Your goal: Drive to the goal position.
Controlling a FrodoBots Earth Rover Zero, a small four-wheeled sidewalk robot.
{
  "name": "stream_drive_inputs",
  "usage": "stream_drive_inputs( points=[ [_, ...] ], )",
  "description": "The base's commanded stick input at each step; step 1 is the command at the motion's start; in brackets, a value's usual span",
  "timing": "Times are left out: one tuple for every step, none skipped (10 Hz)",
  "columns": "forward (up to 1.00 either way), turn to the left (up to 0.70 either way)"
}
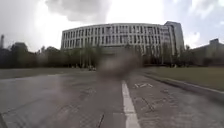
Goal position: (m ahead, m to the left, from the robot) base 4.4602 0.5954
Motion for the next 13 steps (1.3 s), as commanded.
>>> stream_drive_inputs(
  points=[
    [0.7, 0.0],
    [0.7, 0.0],
    [0.7, 0.0],
    [0.7, 0.0],
    [0.7, 0.0],
    [0.7, 0.0],
    [0.7, 0.0],
    [0.7, 0.0],
    [0.7, 0.0],
    [0.7, 0.0],
    [0.7, 0.0],
    [0.7, 0.0],
    [0.7, 0.0]
  ],
)
